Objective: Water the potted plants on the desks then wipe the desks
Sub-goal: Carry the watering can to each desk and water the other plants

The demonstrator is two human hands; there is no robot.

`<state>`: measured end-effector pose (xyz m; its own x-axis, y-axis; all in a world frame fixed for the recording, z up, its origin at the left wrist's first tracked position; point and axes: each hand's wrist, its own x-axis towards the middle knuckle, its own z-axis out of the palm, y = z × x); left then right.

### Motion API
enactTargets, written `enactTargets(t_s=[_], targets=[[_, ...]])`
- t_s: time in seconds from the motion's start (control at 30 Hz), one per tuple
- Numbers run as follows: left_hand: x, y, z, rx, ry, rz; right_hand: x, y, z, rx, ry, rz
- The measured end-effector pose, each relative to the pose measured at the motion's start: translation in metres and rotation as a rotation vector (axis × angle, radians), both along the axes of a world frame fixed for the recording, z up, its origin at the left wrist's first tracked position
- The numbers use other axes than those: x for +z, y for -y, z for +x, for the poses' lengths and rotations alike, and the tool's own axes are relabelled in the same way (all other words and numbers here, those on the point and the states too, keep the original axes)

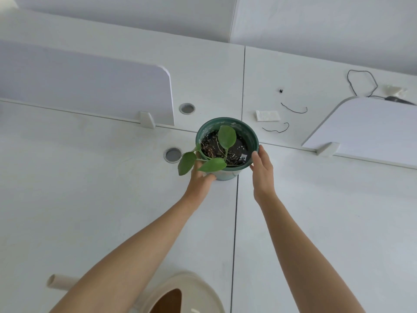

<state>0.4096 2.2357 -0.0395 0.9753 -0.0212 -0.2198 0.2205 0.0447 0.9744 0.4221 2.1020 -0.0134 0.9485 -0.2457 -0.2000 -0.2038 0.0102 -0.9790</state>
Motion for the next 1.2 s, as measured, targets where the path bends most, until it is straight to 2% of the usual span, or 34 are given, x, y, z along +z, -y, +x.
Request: enactTargets(t_s=[0.17,0.33,0.5,0.63,0.73,0.83,0.93,1.07,1.2], targets=[[0.003,-0.009,0.002,0.018,0.003,0.007,-0.002,0.002,-0.014,-0.094,-0.017,0.011],[0.009,-0.004,0.005,-0.007,-0.007,-0.013,-0.009,-0.013,-0.019,-0.033,0.075,0.002],[0.006,0.005,-0.004,-0.036,-0.055,0.025,-0.008,-0.010,-0.008,-0.045,0.010,0.007],[0.008,0.002,-0.007,-0.047,-0.065,0.135,0.003,-0.007,-0.011,-0.010,-0.020,0.008],[0.008,-0.005,-0.016,-0.131,-0.070,0.282,0.008,-0.005,-0.028,-0.009,-0.067,0.015],[0.009,-0.021,-0.031,-0.260,-0.179,0.433,0.011,-0.005,-0.059,0.008,-0.098,-0.023],[0.015,-0.046,-0.050,-0.328,-0.262,0.478,0.018,-0.002,-0.099,0.033,-0.112,-0.054],[0.040,-0.078,-0.085,-0.272,-0.196,0.536,0.027,0.003,-0.145,0.034,-0.125,-0.119],[0.063,-0.108,-0.133,-0.080,-0.046,0.554,0.033,0.003,-0.189,0.020,-0.064,-0.302]])
